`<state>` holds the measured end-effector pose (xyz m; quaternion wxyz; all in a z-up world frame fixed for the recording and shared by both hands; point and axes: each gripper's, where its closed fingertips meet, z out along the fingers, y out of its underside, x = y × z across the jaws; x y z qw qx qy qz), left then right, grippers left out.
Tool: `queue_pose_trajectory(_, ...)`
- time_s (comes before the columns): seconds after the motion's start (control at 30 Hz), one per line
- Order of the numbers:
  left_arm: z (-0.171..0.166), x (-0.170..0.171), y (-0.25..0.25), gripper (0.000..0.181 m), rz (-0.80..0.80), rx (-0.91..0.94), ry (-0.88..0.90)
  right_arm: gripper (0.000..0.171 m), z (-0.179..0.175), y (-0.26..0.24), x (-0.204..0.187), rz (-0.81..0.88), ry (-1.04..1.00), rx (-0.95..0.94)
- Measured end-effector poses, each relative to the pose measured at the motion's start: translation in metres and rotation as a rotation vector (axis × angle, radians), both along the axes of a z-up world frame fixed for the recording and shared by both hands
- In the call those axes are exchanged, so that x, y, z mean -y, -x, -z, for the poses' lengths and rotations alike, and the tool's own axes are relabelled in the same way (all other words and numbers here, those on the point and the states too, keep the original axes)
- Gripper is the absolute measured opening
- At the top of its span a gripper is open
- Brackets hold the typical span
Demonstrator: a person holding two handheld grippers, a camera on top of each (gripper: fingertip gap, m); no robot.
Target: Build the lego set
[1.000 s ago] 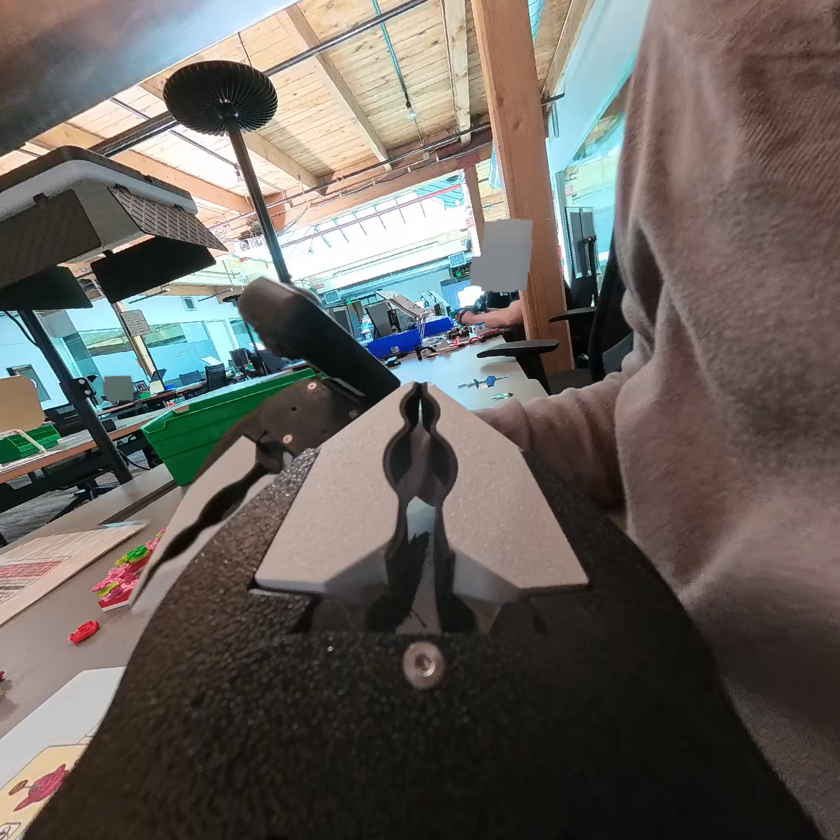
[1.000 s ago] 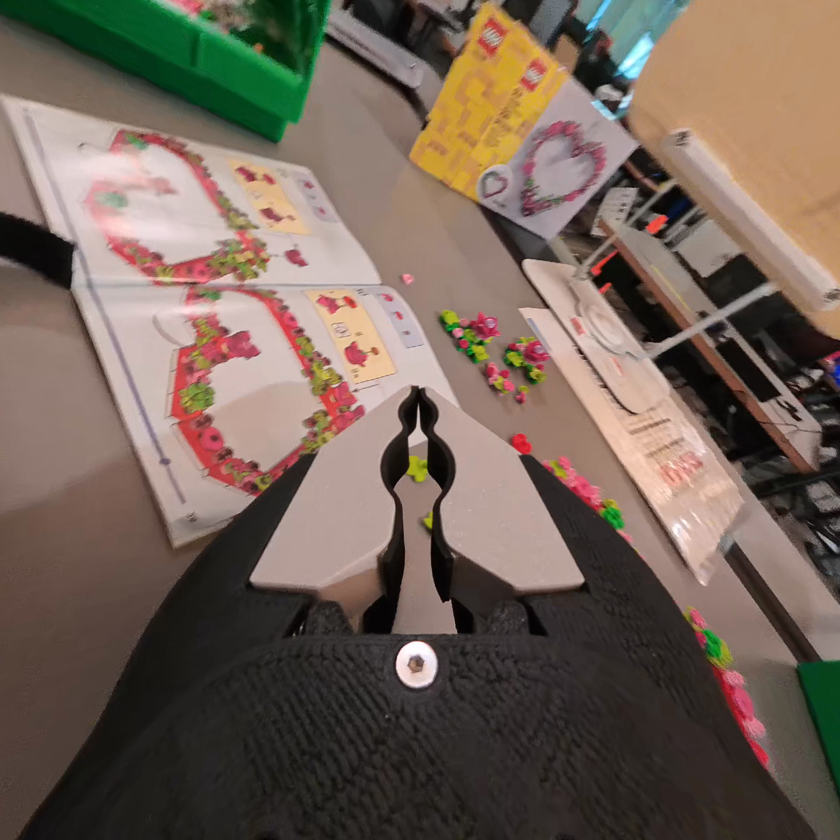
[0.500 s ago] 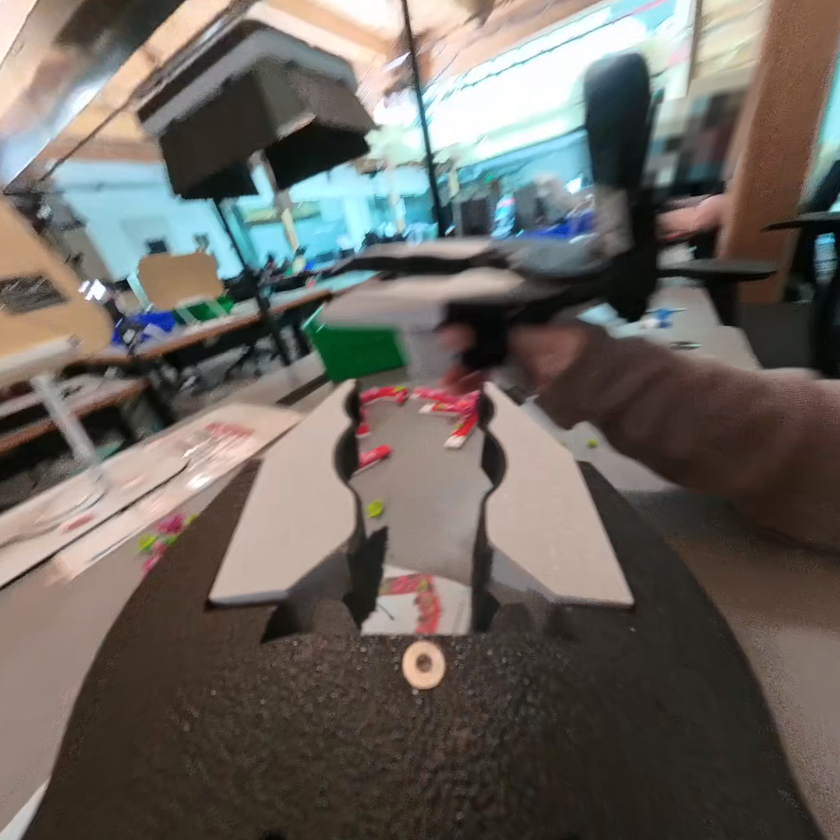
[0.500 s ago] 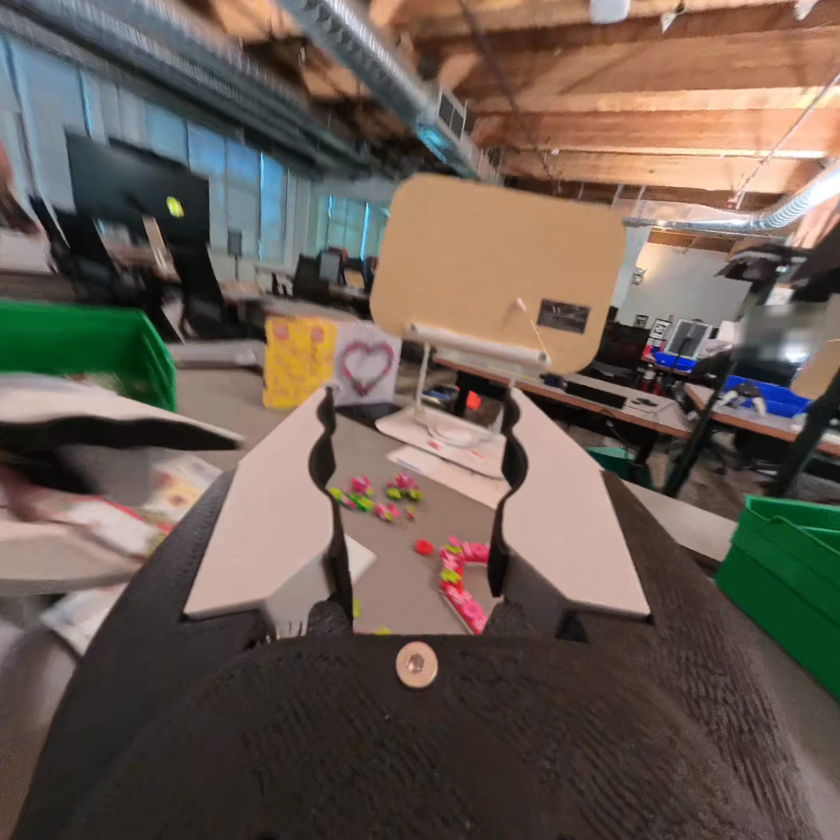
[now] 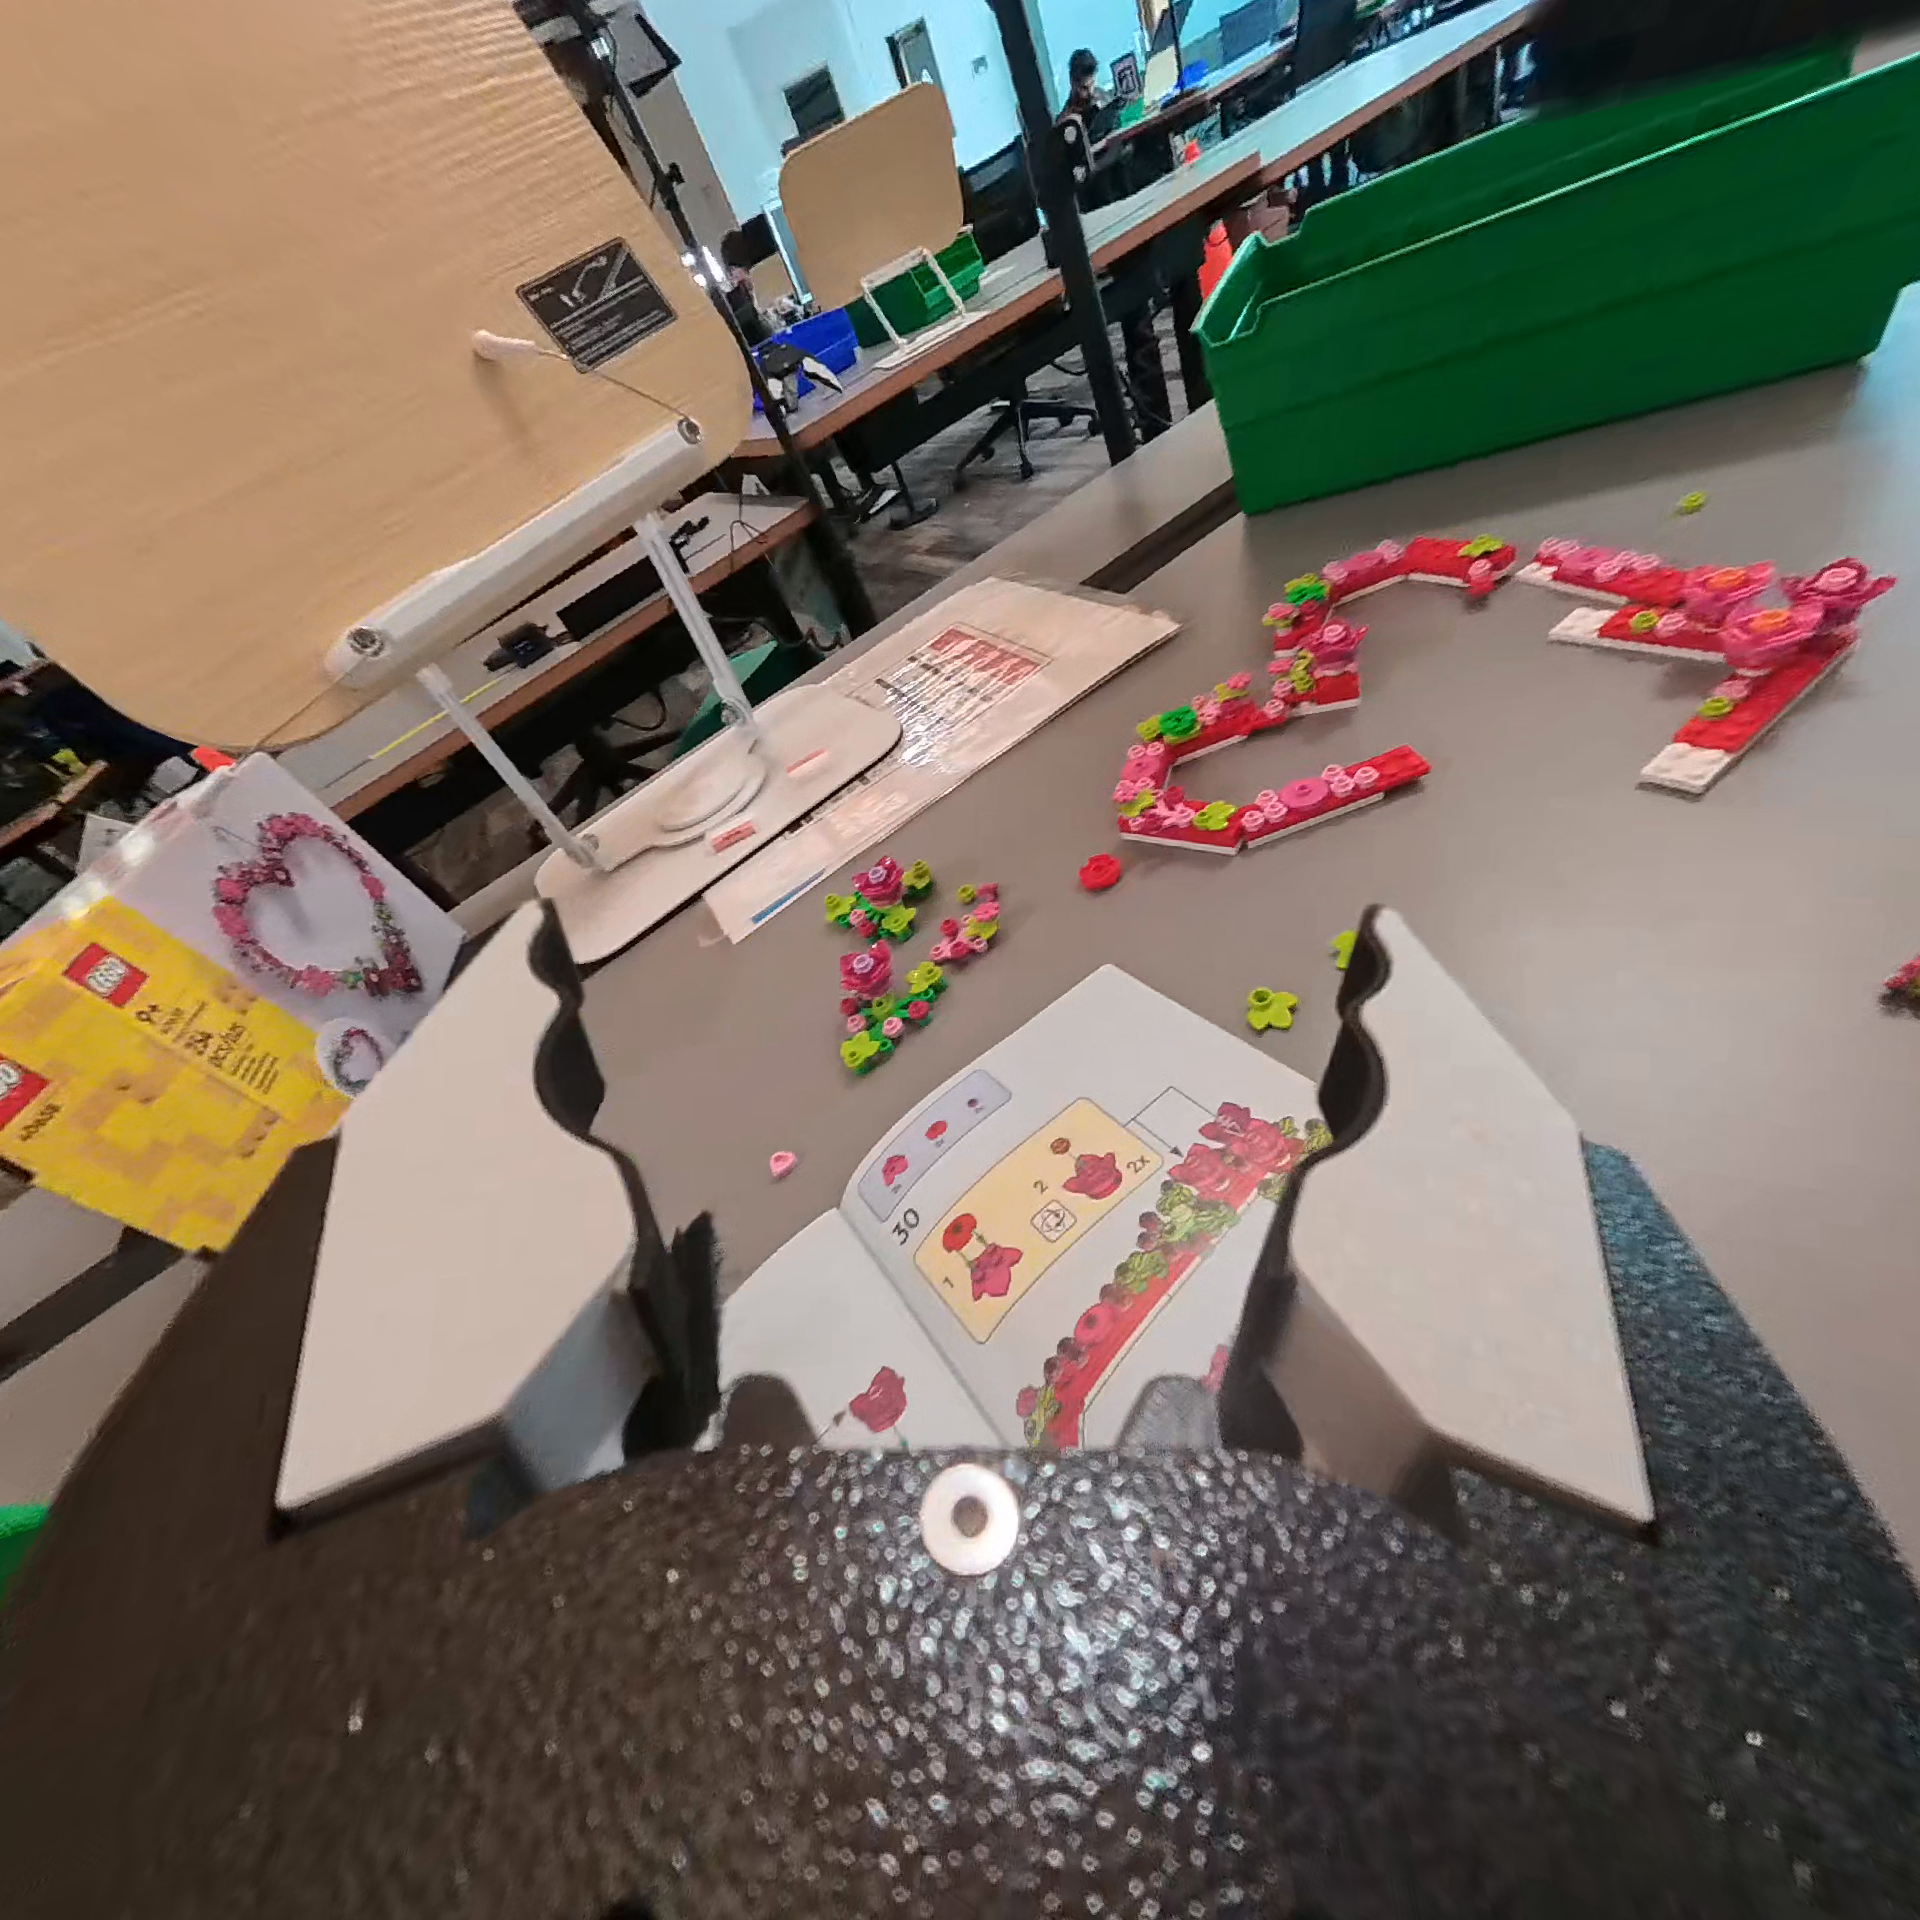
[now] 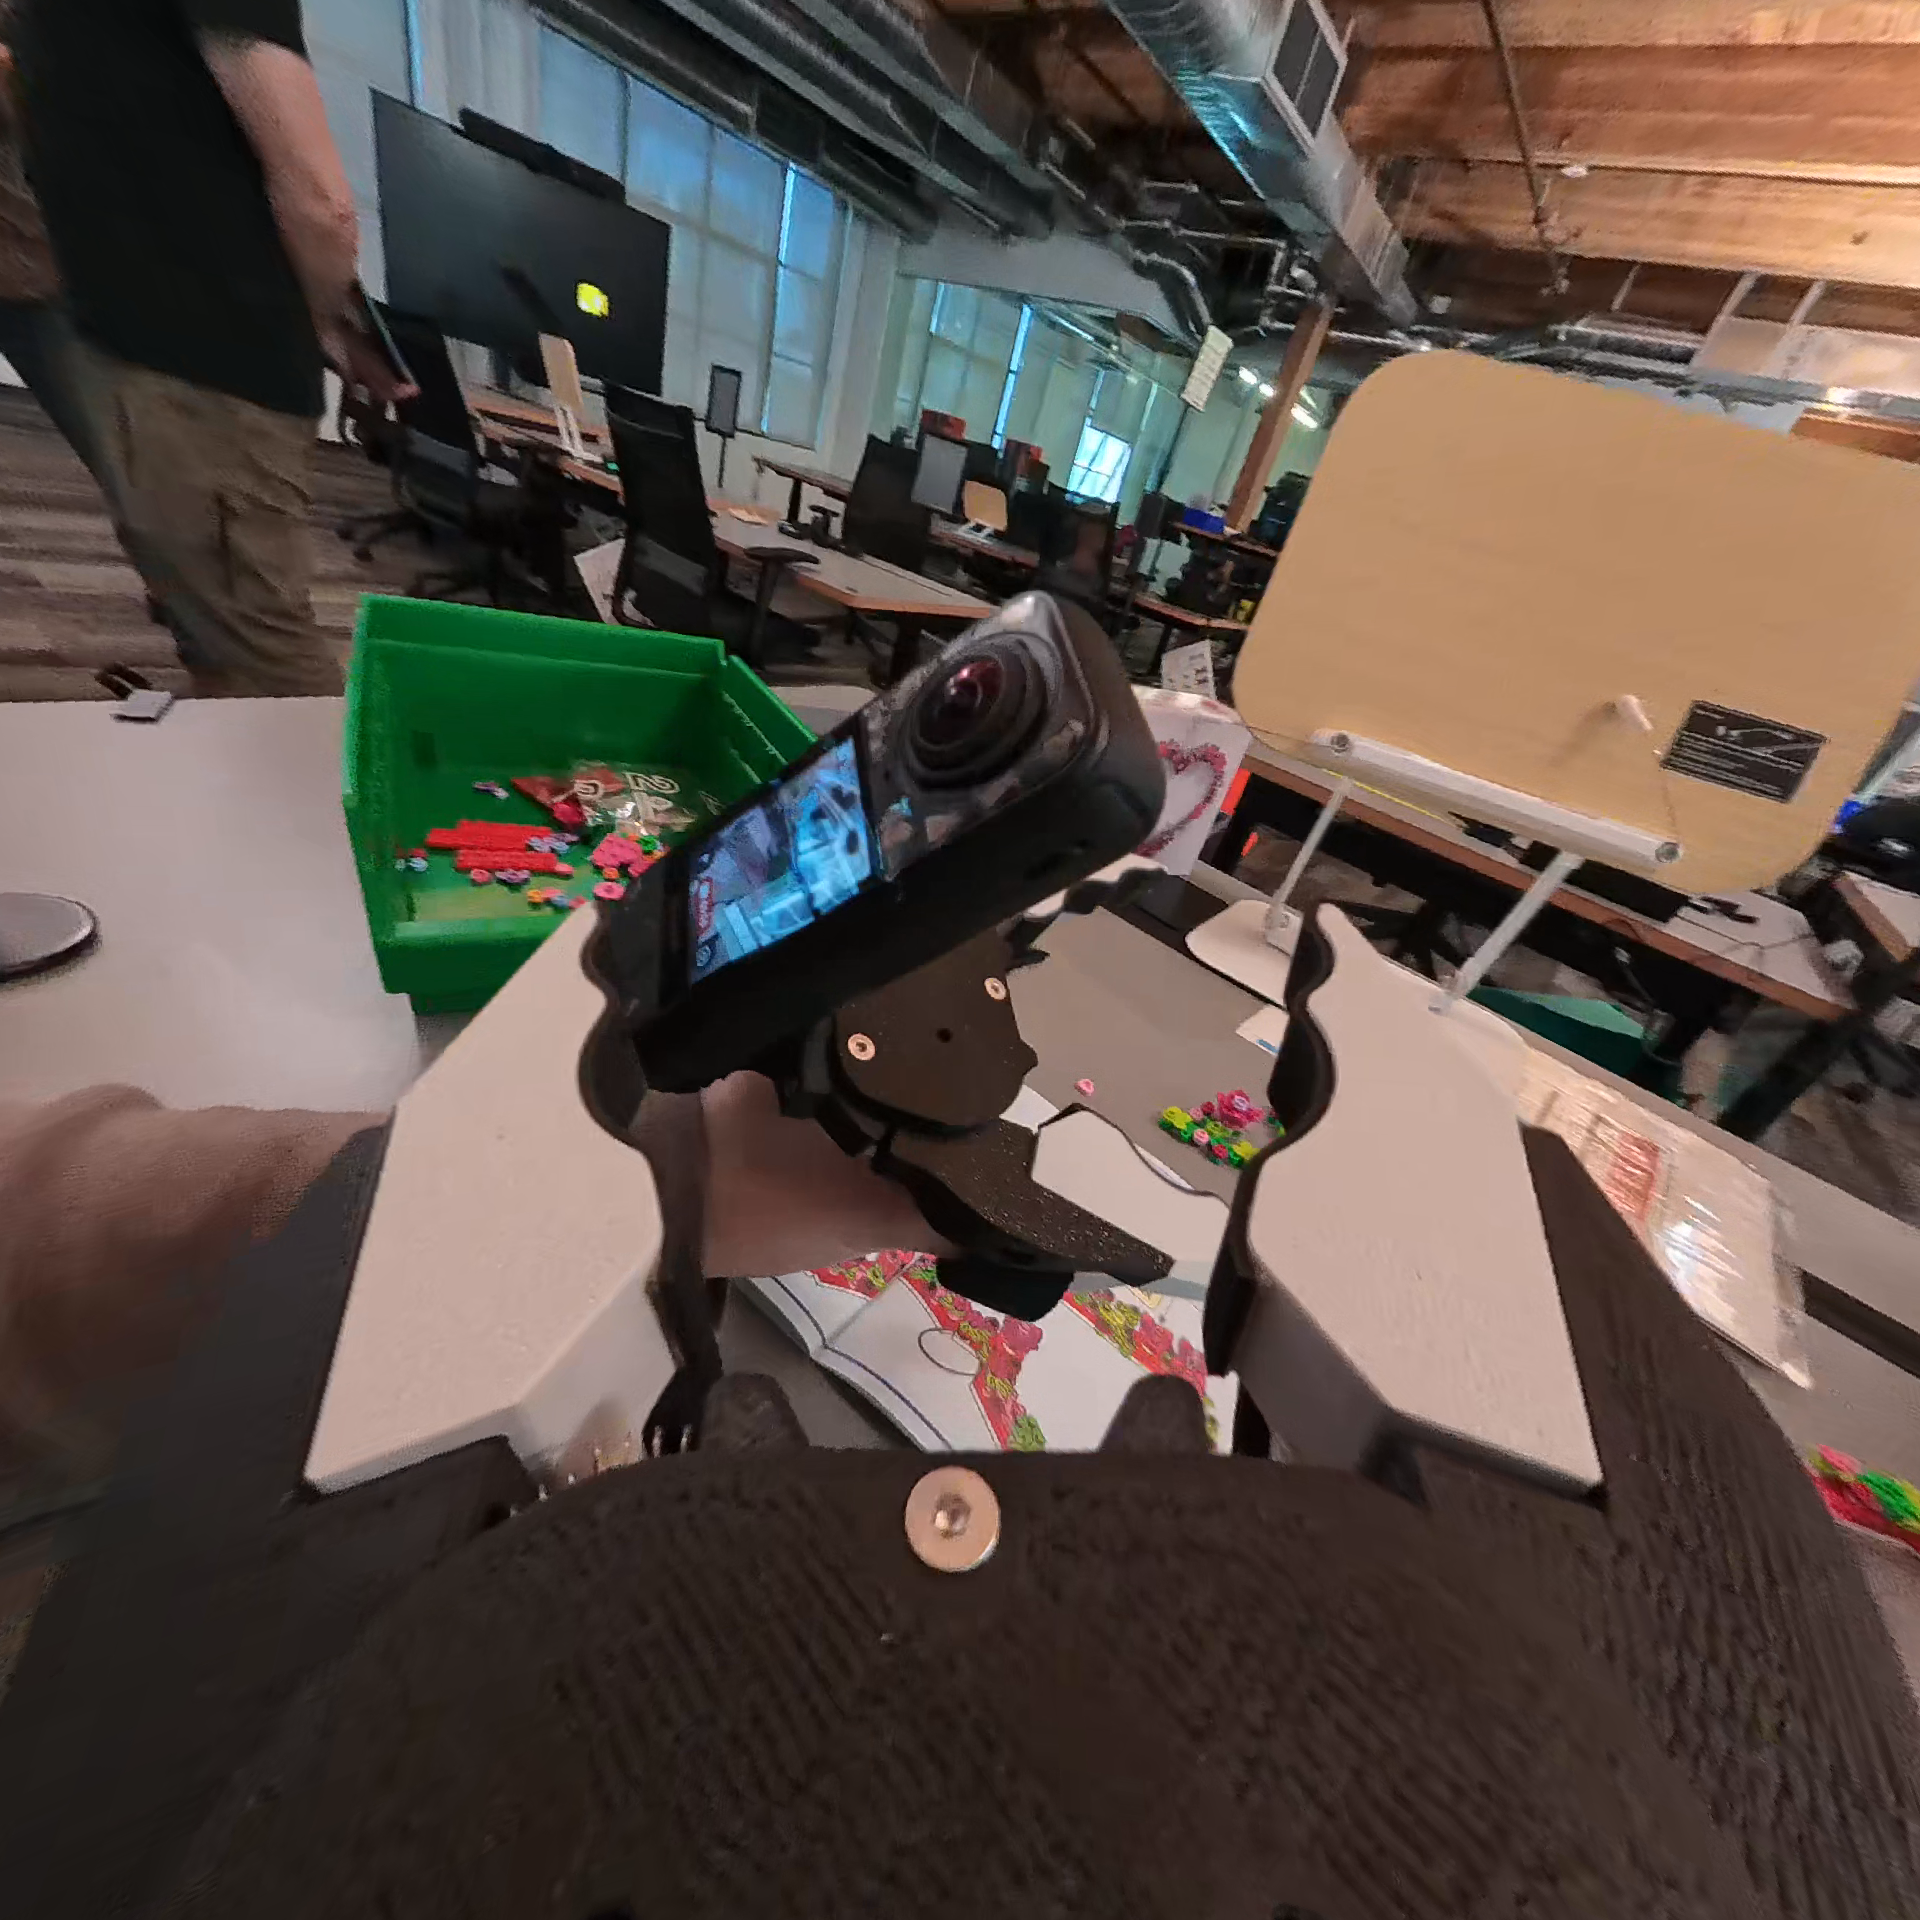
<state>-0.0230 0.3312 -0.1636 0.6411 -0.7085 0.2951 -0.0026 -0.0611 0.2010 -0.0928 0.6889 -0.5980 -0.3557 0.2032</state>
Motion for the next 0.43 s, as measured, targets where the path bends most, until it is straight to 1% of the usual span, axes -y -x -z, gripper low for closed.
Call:
queue_pose_trajectory(0.07, -0.001, 0.002, 0.0, 0.139, 0.0, 0.003, -0.006, 0.121, 0.003, -0.001, 0.0, 0.021, 0.002, 0.006)
queue_pose_trajectory(0.23, 0.001, 0.002, 0.001, 0.138, -0.01, -0.028, -0.014, 0.122, 0.01, -0.003, 0.001, 0.011, 0.05, 0.028)
queue_pose_trajectory(0.43, 0.004, 0.003, -0.004, 0.137, 0.0, -0.05, -0.019, 0.12, 0.012, -0.008, -0.001, 0.035, 0.06, 0.03)
